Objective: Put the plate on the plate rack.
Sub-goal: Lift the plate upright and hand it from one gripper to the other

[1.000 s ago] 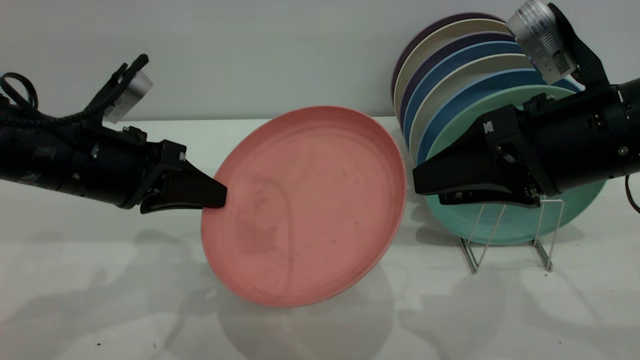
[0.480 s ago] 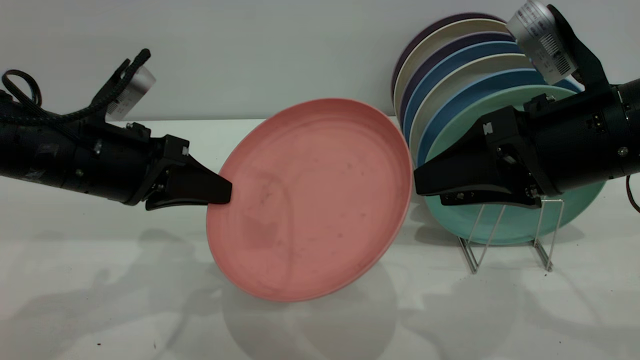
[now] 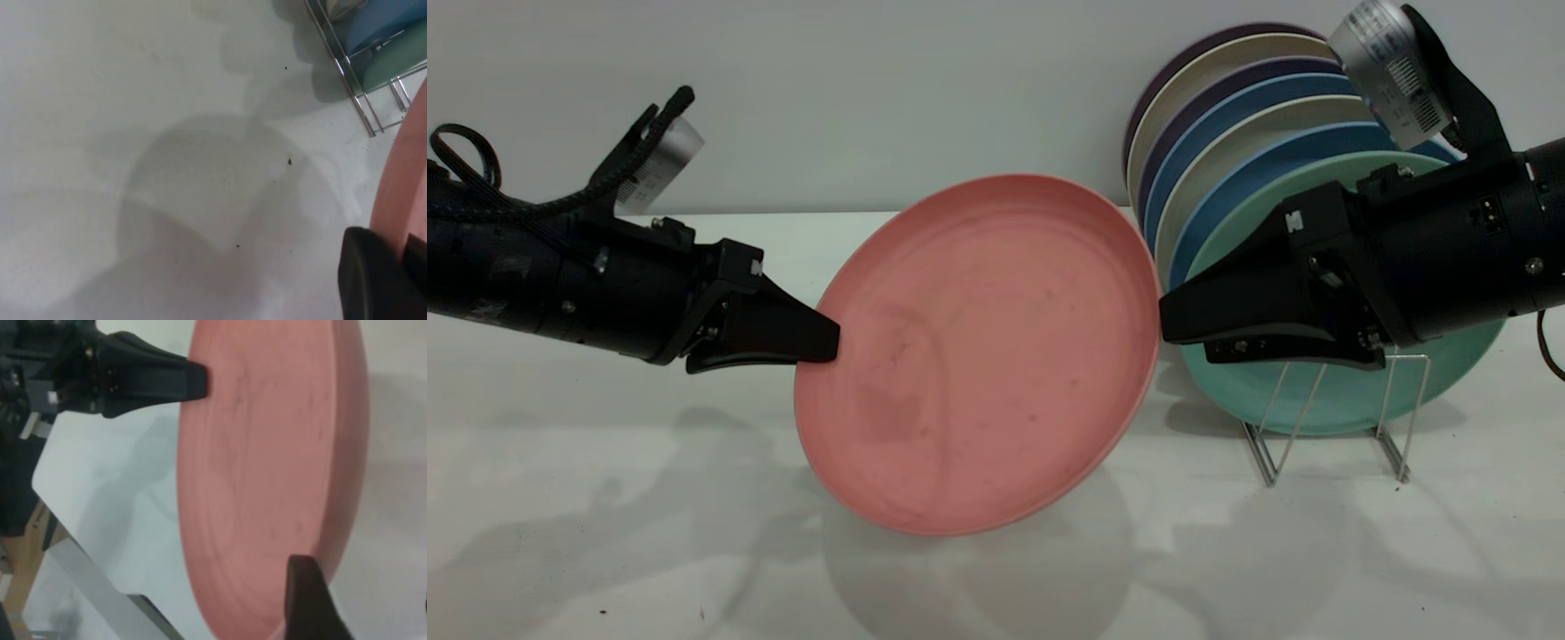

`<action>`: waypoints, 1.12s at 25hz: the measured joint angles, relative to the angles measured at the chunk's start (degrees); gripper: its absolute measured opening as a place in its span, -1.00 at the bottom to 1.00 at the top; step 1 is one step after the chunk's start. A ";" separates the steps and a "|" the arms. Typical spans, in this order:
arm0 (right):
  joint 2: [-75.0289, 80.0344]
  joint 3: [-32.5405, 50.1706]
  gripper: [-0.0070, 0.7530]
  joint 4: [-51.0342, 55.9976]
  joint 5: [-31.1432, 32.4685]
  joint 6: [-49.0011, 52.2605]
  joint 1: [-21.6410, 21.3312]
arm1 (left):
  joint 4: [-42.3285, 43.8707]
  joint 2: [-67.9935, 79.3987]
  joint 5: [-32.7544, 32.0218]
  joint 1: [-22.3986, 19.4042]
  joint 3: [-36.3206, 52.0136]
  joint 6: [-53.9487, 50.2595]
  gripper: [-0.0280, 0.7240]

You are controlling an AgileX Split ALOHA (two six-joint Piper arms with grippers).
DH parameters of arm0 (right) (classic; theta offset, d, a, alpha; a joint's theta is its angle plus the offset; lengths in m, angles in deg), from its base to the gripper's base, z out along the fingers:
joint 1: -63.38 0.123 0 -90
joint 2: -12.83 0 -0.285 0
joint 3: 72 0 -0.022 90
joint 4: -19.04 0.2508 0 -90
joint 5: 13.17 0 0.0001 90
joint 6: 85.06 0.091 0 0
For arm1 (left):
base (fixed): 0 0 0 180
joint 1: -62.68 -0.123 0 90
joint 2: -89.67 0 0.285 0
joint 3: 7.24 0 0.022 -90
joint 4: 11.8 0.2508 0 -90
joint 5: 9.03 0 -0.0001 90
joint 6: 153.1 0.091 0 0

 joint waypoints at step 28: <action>0.01 -0.08 -0.65 -5.70 -0.31 0.73 -3.86 | 5.83 0.00 -9.55 6.34 -3.37 -5.93 -0.71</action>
